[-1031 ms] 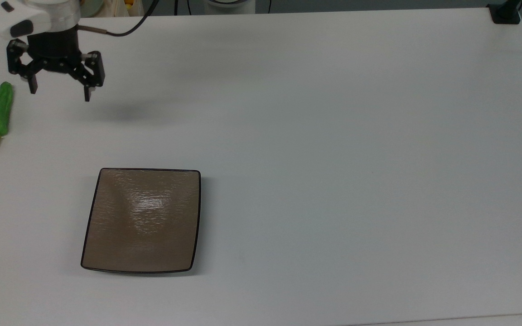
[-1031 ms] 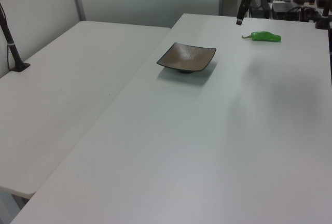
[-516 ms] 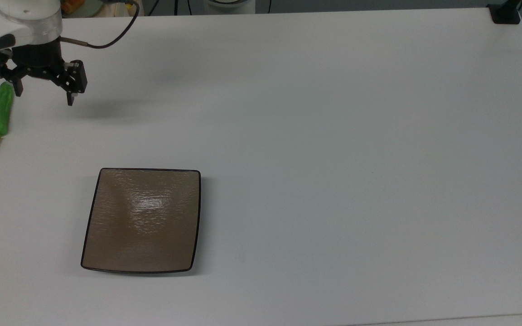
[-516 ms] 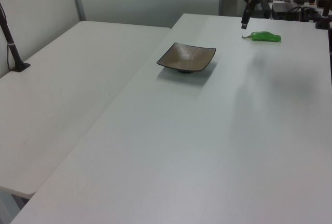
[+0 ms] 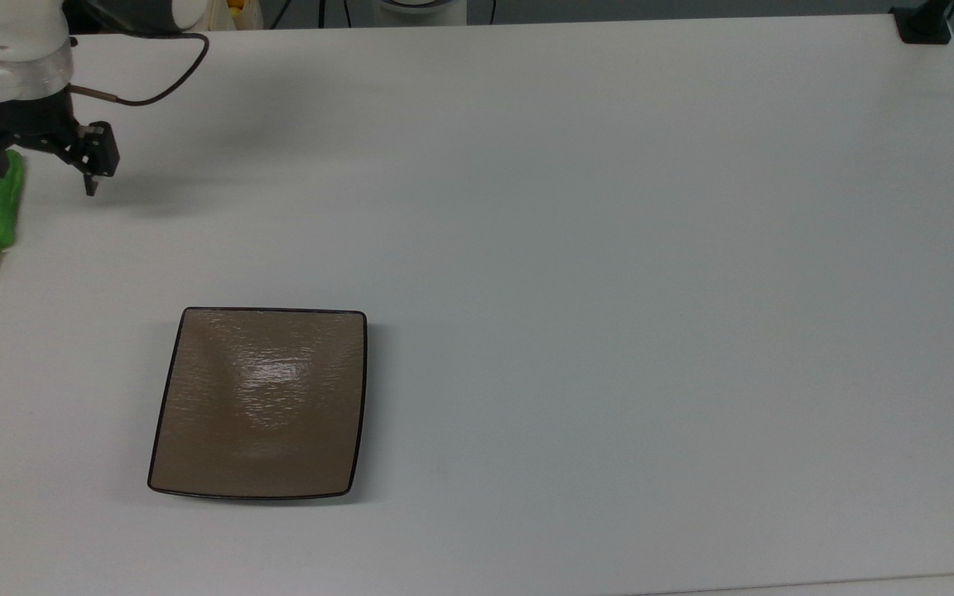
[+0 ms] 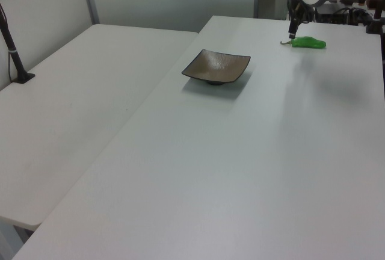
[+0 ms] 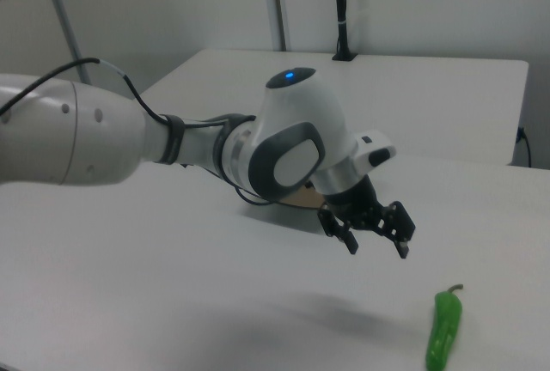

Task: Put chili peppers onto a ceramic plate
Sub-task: 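Lower the gripper onto the green chili pepper and close it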

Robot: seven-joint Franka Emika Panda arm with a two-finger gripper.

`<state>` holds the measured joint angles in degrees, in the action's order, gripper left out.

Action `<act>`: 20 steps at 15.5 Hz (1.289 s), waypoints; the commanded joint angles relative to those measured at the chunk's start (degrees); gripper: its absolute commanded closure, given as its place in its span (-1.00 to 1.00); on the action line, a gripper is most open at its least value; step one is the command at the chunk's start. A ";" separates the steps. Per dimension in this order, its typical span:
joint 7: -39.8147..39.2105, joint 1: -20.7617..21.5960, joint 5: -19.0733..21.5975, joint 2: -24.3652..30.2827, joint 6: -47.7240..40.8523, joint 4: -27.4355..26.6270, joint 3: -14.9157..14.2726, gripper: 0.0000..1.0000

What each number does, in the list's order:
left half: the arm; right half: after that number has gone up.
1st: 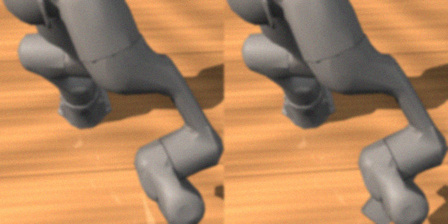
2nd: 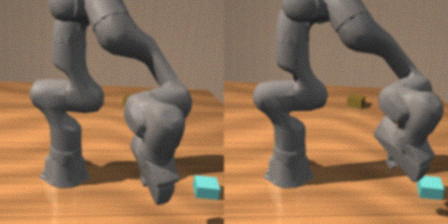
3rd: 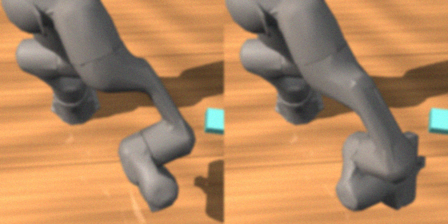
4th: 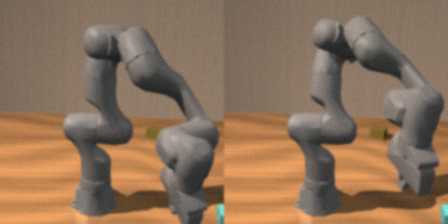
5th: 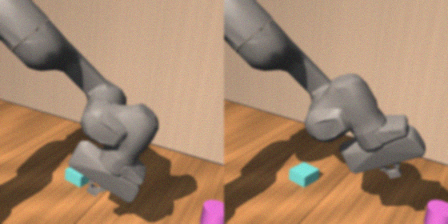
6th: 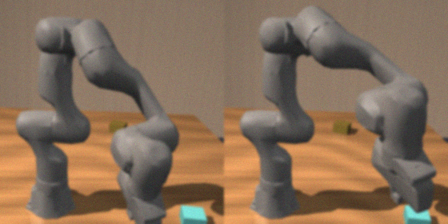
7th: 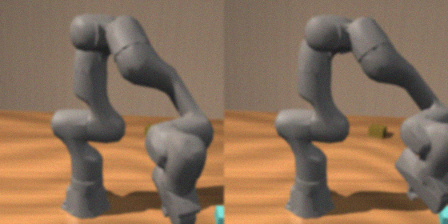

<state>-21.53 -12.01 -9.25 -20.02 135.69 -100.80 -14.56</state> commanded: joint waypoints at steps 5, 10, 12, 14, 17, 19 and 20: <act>-3.08 -3.11 -0.51 -5.46 10.02 0.25 -1.09 -1.00; -6.67 -5.83 0.02 -7.93 12.92 0.34 -1.00 -1.00; -7.12 -6.53 0.11 -8.19 14.07 0.34 -1.09 -1.00; -7.82 -7.24 0.20 -8.63 14.68 0.34 -1.09 -1.00; -8.09 -7.77 -0.24 -9.95 16.08 0.34 -1.00 -1.00; -9.05 -8.38 0.19 -10.57 18.28 0.34 -1.00 -1.00; -9.15 -8.56 0.28 -10.66 18.38 0.34 -1.00 -1.00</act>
<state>-28.71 -19.88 -9.24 -29.75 151.47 -100.66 -15.42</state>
